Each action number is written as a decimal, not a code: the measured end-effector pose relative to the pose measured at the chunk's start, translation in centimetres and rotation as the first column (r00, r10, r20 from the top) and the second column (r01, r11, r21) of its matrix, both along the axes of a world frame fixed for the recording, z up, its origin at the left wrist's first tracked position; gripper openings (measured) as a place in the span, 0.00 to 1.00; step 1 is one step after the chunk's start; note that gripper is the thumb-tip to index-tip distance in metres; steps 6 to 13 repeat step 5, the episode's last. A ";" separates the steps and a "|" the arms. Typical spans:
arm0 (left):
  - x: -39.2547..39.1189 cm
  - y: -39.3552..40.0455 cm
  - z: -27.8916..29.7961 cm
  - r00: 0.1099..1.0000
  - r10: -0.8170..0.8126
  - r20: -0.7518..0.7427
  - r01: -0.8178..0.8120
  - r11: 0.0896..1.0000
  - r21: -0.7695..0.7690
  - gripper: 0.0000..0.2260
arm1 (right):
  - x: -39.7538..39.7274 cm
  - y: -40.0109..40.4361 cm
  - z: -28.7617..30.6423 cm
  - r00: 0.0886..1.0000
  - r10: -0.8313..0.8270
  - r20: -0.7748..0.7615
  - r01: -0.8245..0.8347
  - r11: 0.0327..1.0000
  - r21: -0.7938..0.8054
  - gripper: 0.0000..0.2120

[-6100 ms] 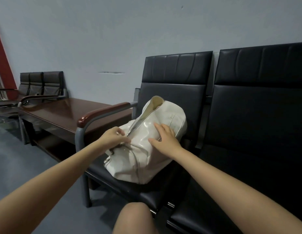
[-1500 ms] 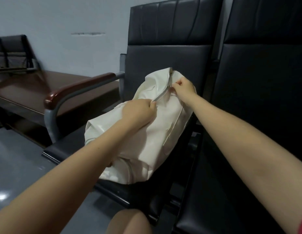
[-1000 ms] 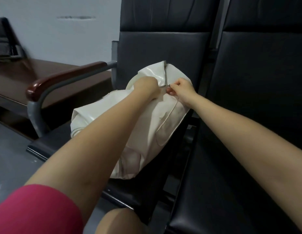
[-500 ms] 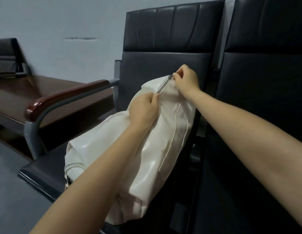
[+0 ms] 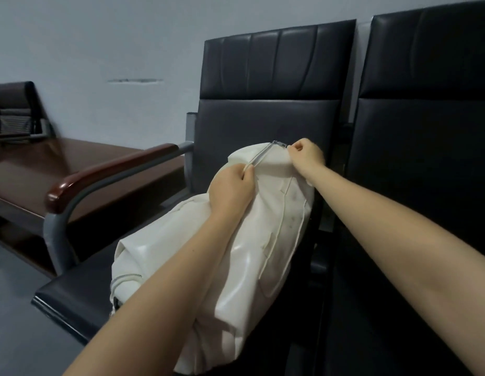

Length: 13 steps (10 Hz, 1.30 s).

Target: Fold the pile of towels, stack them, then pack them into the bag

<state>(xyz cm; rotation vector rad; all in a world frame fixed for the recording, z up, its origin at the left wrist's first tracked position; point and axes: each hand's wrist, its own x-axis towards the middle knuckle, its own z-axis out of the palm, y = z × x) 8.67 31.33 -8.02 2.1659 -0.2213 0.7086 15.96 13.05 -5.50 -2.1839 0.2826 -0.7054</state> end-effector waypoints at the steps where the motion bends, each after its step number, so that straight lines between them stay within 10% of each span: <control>1: -0.2 -0.2 0.5 0.997 0.022 -0.075 -0.019 0.999 0.038 0.21 | -4.5 -1.0 0.1 0.997 0.071 0.005 -0.071 0.997 -0.004 0.10; 3: -3.3 -2.2 5.9 0.973 -0.095 -0.209 0.045 0.972 -0.231 0.14 | -18.6 -4.1 2.7 0.958 0.277 0.071 -0.280 0.959 0.038 0.07; 5: -20.9 2.7 1.4 0.849 -0.526 -0.044 0.472 0.794 -0.382 0.10 | -43.4 -11.8 -1.3 0.898 0.434 -0.079 -0.439 0.896 -0.064 0.08; 13: -20.9 2.7 1.4 0.849 -0.526 -0.044 0.472 0.794 -0.382 0.10 | -43.4 -11.8 -1.3 0.898 0.434 -0.079 -0.439 0.896 -0.064 0.08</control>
